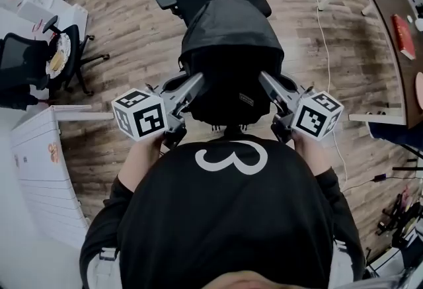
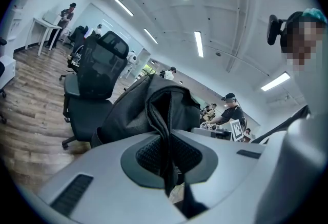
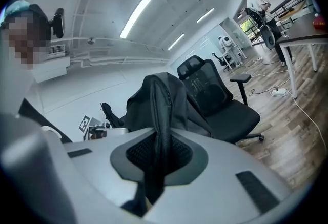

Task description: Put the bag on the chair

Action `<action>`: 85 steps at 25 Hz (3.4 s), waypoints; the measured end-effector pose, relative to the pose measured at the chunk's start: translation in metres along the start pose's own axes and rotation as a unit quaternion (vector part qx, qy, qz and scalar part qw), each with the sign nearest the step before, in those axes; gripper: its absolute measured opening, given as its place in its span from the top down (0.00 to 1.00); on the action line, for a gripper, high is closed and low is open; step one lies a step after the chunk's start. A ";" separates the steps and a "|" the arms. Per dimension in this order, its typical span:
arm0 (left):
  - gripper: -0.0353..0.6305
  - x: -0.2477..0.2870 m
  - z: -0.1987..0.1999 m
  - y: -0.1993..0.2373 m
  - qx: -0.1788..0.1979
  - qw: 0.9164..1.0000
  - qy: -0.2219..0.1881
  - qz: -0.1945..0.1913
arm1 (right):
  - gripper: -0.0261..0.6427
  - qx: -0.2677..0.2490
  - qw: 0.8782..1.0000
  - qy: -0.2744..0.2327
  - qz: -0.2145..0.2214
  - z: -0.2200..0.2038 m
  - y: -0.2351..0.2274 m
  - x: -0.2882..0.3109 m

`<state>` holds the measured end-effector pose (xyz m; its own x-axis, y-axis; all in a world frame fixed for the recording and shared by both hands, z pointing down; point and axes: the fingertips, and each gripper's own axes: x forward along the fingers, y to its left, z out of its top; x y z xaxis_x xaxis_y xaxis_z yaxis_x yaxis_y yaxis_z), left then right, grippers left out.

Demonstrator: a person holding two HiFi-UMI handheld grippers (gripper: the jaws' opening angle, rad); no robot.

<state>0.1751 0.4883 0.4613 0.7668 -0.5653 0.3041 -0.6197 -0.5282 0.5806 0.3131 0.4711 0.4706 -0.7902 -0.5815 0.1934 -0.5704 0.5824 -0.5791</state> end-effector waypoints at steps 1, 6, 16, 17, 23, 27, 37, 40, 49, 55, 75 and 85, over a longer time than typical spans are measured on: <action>0.90 0.008 0.004 0.004 -0.001 1.000 0.003 0.001 | 0.90 0.001 1.000 0.000 -0.001 0.004 -0.008 0.004; 0.90 0.050 0.020 0.016 0.001 1.000 0.020 0.002 | 0.90 0.007 1.000 0.002 -0.004 0.025 -0.050 0.011; 0.90 0.101 0.054 0.025 0.022 0.999 0.027 0.000 | 0.90 -0.001 1.000 -0.005 -0.014 0.066 -0.095 0.019; 0.90 0.103 0.059 0.024 0.026 0.999 0.024 -0.003 | 0.90 -0.006 1.000 -0.007 -0.015 0.071 -0.096 0.020; 0.90 0.112 0.076 0.022 0.042 0.999 0.012 -0.016 | 0.90 -0.021 0.999 -0.021 -0.026 0.089 -0.098 0.020; 0.90 0.118 0.085 0.020 0.050 0.998 0.011 -0.023 | 0.90 -0.022 0.999 -0.029 -0.038 0.098 -0.103 0.021; 0.90 0.127 0.098 0.034 0.053 0.998 0.024 -0.026 | 0.90 -0.006 0.999 -0.031 -0.044 0.108 -0.112 0.034; 0.90 0.134 0.105 0.042 0.051 0.998 0.027 -0.027 | 0.90 -0.002 0.999 -0.028 -0.046 0.113 -0.121 0.043; 0.90 0.156 0.130 0.083 0.034 0.998 0.036 -0.024 | 0.90 0.008 0.998 -0.016 -0.054 0.130 -0.149 0.084; 0.90 0.180 0.156 0.120 0.023 0.998 0.044 -0.024 | 0.90 0.014 0.998 -0.012 -0.060 0.149 -0.176 0.120; 0.90 0.277 0.247 0.238 -0.002 0.996 0.085 -0.009 | 0.90 0.041 0.996 0.000 -0.077 0.221 -0.286 0.237; 0.90 0.310 0.282 0.290 -0.009 0.995 0.096 -0.010 | 0.90 0.051 0.995 0.010 -0.087 0.246 -0.326 0.288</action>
<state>0.1859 -0.0191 0.5110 0.7975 -0.4223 0.4309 -0.6027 -0.5259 0.6002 0.3261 -0.0259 0.5201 -0.6869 -0.6561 0.3125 -0.6736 0.4134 -0.6127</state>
